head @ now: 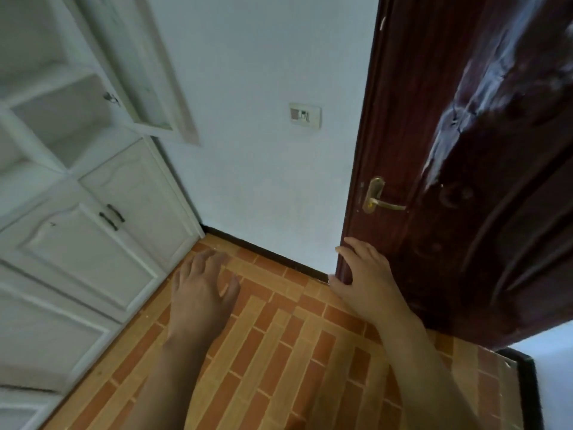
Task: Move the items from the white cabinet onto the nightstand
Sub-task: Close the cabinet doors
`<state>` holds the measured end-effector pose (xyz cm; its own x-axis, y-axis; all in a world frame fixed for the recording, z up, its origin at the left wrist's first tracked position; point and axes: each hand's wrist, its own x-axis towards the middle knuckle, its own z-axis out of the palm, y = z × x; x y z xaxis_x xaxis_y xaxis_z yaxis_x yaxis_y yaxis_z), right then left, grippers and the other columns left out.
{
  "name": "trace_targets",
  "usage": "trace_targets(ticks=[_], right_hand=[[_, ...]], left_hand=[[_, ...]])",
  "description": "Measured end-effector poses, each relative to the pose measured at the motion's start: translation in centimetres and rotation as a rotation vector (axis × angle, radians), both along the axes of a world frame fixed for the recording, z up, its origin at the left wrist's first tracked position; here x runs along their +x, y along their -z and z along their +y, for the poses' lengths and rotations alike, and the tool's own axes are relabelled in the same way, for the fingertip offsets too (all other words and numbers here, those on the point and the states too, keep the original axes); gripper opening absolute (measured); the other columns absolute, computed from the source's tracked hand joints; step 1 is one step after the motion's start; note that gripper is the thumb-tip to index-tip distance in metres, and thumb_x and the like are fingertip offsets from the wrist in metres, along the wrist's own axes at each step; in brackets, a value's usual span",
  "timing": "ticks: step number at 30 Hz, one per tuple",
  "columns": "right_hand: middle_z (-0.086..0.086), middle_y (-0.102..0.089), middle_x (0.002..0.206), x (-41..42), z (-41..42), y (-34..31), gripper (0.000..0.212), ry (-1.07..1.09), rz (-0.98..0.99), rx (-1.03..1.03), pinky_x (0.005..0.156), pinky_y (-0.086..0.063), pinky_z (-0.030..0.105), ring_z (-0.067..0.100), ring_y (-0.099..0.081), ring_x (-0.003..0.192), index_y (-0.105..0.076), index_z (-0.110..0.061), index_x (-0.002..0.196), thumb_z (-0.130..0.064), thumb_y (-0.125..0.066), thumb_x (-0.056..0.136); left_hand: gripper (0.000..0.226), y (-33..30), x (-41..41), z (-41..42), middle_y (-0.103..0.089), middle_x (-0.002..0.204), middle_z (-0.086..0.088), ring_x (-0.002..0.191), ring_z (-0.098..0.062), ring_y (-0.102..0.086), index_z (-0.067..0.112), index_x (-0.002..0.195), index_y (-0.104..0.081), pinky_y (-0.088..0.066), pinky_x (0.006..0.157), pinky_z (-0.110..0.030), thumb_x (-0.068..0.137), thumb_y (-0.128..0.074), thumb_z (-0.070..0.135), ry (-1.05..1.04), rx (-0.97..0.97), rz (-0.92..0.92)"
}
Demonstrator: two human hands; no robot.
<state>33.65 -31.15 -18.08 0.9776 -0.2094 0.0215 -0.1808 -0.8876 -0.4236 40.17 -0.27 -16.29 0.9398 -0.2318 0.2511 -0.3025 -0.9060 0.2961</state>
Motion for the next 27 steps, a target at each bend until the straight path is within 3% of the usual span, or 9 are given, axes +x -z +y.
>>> trace_targets(ticks=[4,17,27], right_hand=[[-0.008,-0.029,0.165,5.5,1.8,-0.6,0.059,-0.080,-0.035,0.023,0.124,-0.019,0.040,0.013,-0.019,0.152,-0.046,-0.029,0.150,-0.050,-0.056,0.097],[-0.010,-0.030,0.165,24.3,15.3,-4.9,0.057,-0.195,-0.129,-0.036,0.123,-0.020,0.039,0.011,-0.022,0.152,-0.048,-0.029,0.149,-0.051,-0.056,0.098],[-0.004,-0.040,0.161,37.7,27.4,-10.2,0.056,-0.304,-0.268,-0.084,0.120,-0.029,0.043,0.018,-0.034,0.149,-0.054,-0.024,0.146,-0.048,-0.063,0.096]], left_hand=[[0.045,-0.1,3.1,2.7,-0.056,0.141,-0.003,0.132,-0.028,-0.047,0.022,0.136,-0.060,-0.039,0.111,-0.051,0.098,-0.060,0.046,-0.123,-0.013,-0.013],[0.053,-3.1,19.7,17.3,-0.060,0.137,-0.008,0.129,-0.032,-0.052,0.019,0.134,-0.062,-0.043,0.110,-0.054,0.094,-0.045,0.049,-0.156,-0.167,-0.147],[0.051,-6.6,29.5,30.5,-0.057,0.143,-0.002,0.135,-0.027,-0.047,0.022,0.138,-0.060,-0.039,0.114,-0.052,0.095,-0.049,0.047,-0.233,-0.117,-0.208]])
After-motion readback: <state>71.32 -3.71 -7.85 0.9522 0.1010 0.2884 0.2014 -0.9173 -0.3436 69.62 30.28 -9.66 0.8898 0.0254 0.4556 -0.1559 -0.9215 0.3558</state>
